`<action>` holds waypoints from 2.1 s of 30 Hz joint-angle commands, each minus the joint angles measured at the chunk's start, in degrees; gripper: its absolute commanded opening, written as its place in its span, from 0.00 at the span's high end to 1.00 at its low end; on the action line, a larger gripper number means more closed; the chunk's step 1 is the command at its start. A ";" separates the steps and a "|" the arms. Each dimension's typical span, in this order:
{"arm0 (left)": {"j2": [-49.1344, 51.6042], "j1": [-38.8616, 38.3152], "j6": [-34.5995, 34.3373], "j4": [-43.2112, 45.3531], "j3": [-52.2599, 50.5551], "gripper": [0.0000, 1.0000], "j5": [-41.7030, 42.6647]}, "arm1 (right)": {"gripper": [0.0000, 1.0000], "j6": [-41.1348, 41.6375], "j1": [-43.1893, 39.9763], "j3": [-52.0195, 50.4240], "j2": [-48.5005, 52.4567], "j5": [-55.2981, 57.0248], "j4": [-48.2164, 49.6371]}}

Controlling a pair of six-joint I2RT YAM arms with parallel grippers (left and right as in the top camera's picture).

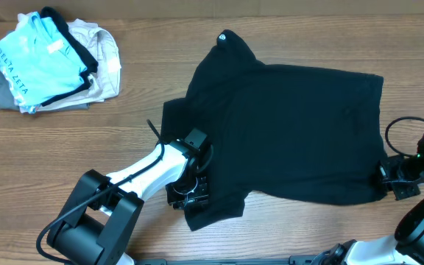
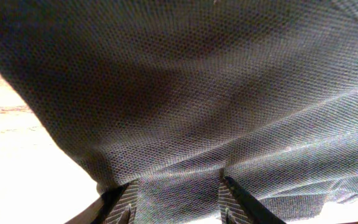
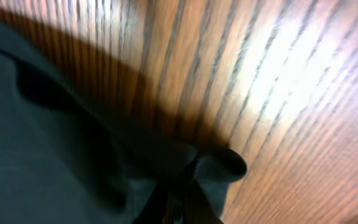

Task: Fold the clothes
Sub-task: 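Grasp the shirt's front-right hem corner with the right gripper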

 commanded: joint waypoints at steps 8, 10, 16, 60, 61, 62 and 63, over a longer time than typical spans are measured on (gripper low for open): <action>0.57 0.35 0.26 0.28 0.26 0.53 -2.58 | 0.96 11.43 0.09 1.97 -6.71 9.05 -4.55; 0.57 0.35 0.28 0.26 0.26 0.53 -2.58 | 0.96 12.79 0.09 1.97 -7.80 9.97 -5.68; 0.57 0.37 0.24 0.31 0.26 0.53 -2.56 | 0.92 12.79 0.09 1.97 -8.96 9.92 -7.93; 0.57 0.35 0.94 0.76 0.26 0.49 -2.58 | 0.18 -5.29 0.15 -4.20 -8.15 -4.52 11.39; 0.57 0.35 0.94 0.74 0.26 0.49 -2.58 | 0.14 -5.29 0.15 -4.66 -8.15 -4.02 12.13; 0.57 0.35 1.01 0.72 0.26 0.49 -2.58 | 0.11 -5.29 0.15 -5.11 -8.13 -3.63 12.74; 0.57 0.35 1.20 0.74 0.26 0.49 -2.58 | 0.09 -5.29 0.15 -5.66 -8.13 -3.65 13.57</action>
